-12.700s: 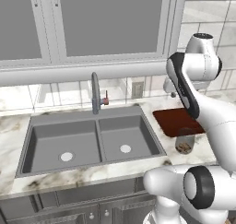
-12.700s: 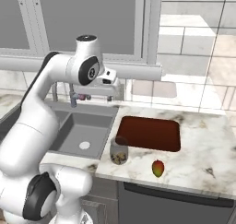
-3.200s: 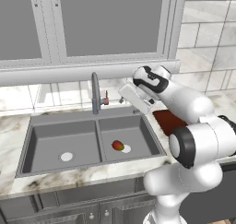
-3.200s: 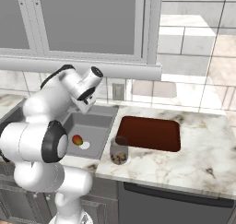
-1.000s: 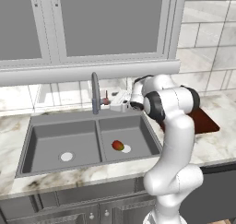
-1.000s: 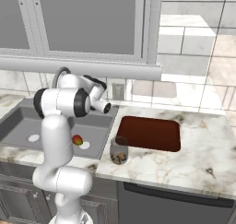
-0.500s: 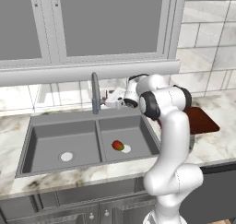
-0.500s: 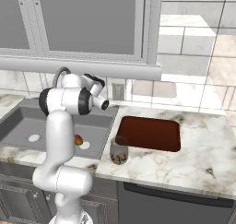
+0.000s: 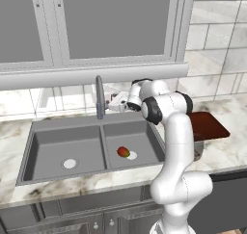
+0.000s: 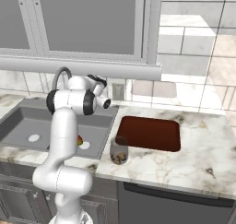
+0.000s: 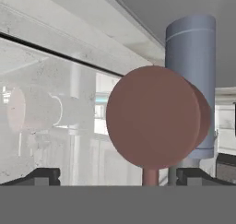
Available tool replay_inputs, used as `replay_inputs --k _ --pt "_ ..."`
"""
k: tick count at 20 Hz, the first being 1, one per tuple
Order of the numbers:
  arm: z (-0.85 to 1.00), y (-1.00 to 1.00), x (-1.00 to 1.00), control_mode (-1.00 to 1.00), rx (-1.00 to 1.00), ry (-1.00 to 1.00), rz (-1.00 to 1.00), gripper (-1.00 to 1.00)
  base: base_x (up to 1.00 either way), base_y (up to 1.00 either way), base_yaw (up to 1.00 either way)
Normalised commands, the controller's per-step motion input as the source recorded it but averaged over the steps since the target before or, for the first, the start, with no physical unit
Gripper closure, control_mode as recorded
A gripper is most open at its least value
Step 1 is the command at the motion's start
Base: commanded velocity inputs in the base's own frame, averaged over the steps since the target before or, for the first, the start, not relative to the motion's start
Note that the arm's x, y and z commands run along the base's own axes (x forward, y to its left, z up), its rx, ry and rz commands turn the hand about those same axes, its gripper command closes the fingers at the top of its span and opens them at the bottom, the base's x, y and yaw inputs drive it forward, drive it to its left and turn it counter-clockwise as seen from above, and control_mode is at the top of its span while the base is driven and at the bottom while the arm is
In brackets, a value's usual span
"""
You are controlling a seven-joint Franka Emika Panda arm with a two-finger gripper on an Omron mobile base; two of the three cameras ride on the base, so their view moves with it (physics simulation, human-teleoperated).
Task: Pick up all produce items and place them in the sink. Turn on the sink faucet to wash them. Then turn the sink off and put them in the tray.
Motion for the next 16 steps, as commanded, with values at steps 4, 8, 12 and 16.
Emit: replay_inputs --k 4,8,12,16 --pt "-0.07 0.00 0.32 -1.00 0.02 0.02 0.00 -1.00 0.00 0.00 0.00" --pt "-0.03 0.00 0.33 -1.00 0.03 0.05 0.00 -1.00 0.00 0.00 0.00" --pt "-0.02 0.00 0.38 -1.00 0.04 0.08 0.00 -1.00 0.00 0.00 0.00" --pt "-0.02 0.00 0.45 -1.00 0.06 0.09 0.00 -1.00 0.00 0.00 0.00"
